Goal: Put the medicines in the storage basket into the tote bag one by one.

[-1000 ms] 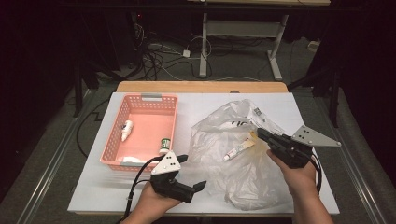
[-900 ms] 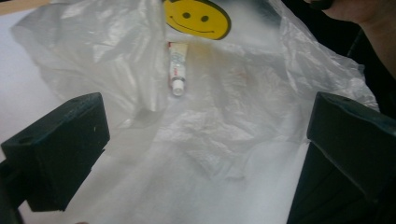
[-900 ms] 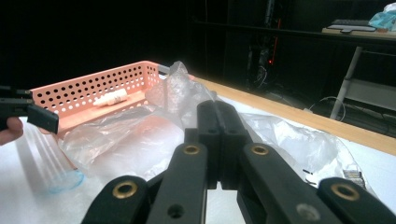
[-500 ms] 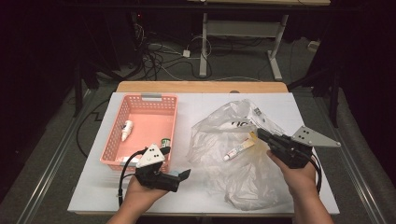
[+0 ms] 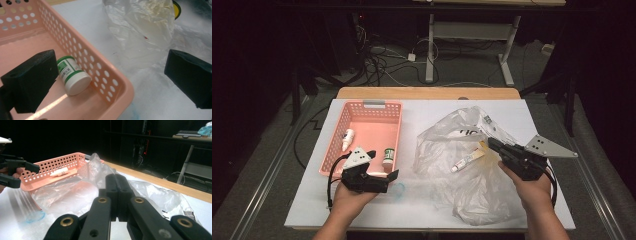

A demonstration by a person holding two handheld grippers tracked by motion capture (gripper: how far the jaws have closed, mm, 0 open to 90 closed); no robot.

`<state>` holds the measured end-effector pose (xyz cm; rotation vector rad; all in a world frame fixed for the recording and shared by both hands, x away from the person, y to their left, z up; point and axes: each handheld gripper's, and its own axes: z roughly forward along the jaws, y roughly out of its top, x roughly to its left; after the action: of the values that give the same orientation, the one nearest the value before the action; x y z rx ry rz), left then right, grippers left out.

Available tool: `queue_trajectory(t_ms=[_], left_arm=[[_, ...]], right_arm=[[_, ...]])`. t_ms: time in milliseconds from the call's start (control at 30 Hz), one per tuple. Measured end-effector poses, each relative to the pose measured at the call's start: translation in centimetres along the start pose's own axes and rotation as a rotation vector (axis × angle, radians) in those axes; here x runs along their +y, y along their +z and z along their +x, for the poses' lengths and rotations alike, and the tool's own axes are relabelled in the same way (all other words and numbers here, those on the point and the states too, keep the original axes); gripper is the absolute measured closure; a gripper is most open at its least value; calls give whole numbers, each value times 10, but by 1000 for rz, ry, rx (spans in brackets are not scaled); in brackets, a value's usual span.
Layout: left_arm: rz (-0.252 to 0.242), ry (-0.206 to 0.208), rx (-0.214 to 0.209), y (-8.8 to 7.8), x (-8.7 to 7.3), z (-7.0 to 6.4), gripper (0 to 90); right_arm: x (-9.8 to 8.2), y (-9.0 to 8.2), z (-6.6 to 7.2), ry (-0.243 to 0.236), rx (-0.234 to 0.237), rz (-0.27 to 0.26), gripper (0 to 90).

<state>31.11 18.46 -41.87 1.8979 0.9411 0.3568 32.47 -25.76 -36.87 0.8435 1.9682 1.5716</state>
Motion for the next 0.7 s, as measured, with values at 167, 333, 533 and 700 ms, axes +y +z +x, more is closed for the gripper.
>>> queue_trajectory(t_ms=[167, 333, 533, 700], left_arm=[[0, -28, 35, -6, -2, 12, 0], [5, -48, 76, -12, -4, 22, 0], [4, -83, 89, -16, -6, 31, 0], [-5, -83, 89, -16, 1, 29, 0]], right_arm=[[0, 0, 0, -2, 0, -2, 900], [1, -1, 0, 1, -1, -3, 900], [1, -1, -1, 4, -4, -5, 900], [0, -1, 0, 2, -3, -2, 900]])
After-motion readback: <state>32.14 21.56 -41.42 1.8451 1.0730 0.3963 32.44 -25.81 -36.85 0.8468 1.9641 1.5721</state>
